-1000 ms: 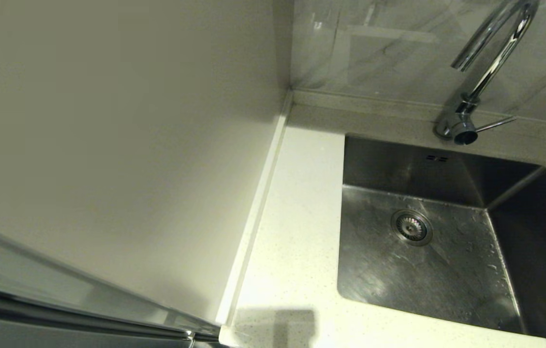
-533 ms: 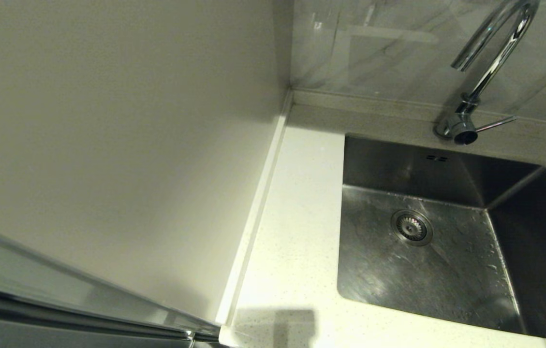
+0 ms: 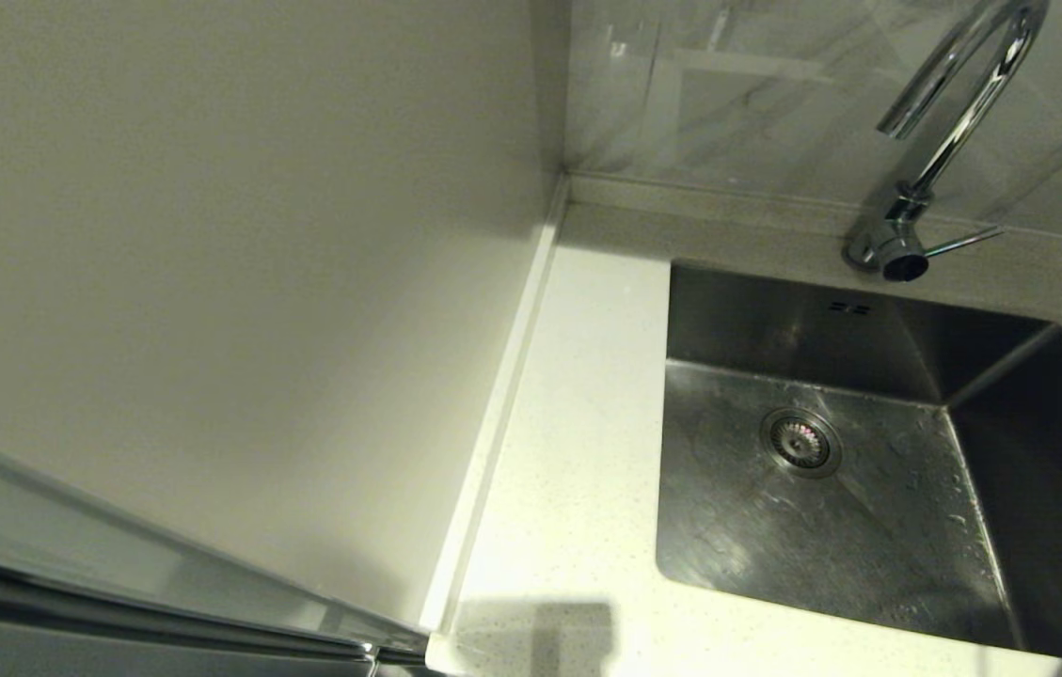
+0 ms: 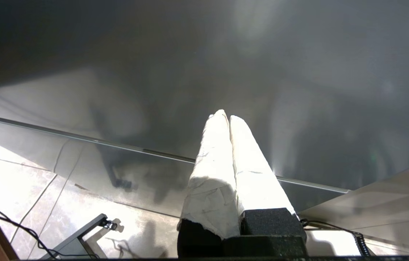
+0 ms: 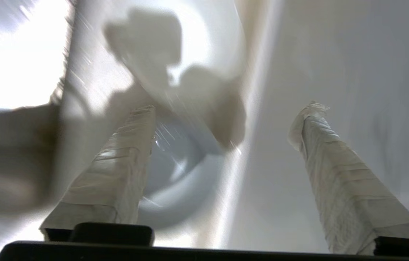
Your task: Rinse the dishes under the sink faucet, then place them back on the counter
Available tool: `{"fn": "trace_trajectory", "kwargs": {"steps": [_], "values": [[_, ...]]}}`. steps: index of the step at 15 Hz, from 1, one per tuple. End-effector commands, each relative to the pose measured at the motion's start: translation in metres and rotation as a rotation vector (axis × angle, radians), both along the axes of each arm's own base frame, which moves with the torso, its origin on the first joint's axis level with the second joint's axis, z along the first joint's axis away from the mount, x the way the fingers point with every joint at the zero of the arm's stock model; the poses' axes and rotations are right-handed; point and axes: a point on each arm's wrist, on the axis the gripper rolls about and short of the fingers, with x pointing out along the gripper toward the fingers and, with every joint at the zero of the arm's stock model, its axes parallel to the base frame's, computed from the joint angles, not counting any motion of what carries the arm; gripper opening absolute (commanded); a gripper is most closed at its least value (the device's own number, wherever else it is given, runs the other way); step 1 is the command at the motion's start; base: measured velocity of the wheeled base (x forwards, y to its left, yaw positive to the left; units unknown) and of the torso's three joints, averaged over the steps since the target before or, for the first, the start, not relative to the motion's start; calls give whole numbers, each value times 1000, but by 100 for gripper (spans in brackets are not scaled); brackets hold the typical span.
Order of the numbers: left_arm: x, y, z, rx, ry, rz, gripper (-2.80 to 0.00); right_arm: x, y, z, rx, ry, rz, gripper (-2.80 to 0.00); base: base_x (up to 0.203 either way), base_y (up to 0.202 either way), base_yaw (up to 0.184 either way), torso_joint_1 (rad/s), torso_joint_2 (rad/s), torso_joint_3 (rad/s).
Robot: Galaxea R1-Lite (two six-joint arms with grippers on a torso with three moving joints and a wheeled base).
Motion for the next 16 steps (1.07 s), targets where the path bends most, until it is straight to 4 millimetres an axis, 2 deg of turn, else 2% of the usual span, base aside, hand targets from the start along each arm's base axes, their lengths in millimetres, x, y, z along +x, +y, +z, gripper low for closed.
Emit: {"fn": "trace_trajectory", "kwargs": {"steps": [1,3,4,6,9,11,12,14,15,16], "values": [[0,0,0,-1,-3,0,-280,15,39,28,-35,-83,70,0,0,0,0,0,0,0],[0,0,0,-1,-3,0,-280,37,65,43,-18,-128,88,0,0,0,0,0,0,0],[0,0,0,-1,-3,0,-280,48,77,51,-5,-152,70,-280,0,0,0,0,0,0],[0,0,0,-1,-3,-1,-280,60,98,68,10,-217,1,-280,0,0,0,0,0,0],[0,0,0,-1,-3,0,-280,54,122,84,20,-305,-61,-280,0,0,0,0,0,0],[0,0,0,-1,-3,2,-280,48,146,93,49,-379,-76,-280,0,0,0,0,0,0],[0,0,0,-1,-3,0,-280,38,160,97,55,-421,-85,-280,0,0,0,0,0,0],[0,0,0,-1,-3,-1,-280,3,184,95,77,-505,-90,-280,0,0,0,0,0,0],[0,0,0,-1,-3,0,-280,-15,194,88,89,-530,-84,-280,0,0,0,0,0,0],[0,0,0,-1,-3,0,-280,-36,205,71,105,-543,-69,-280,0,0,0,0,0,0]]}}
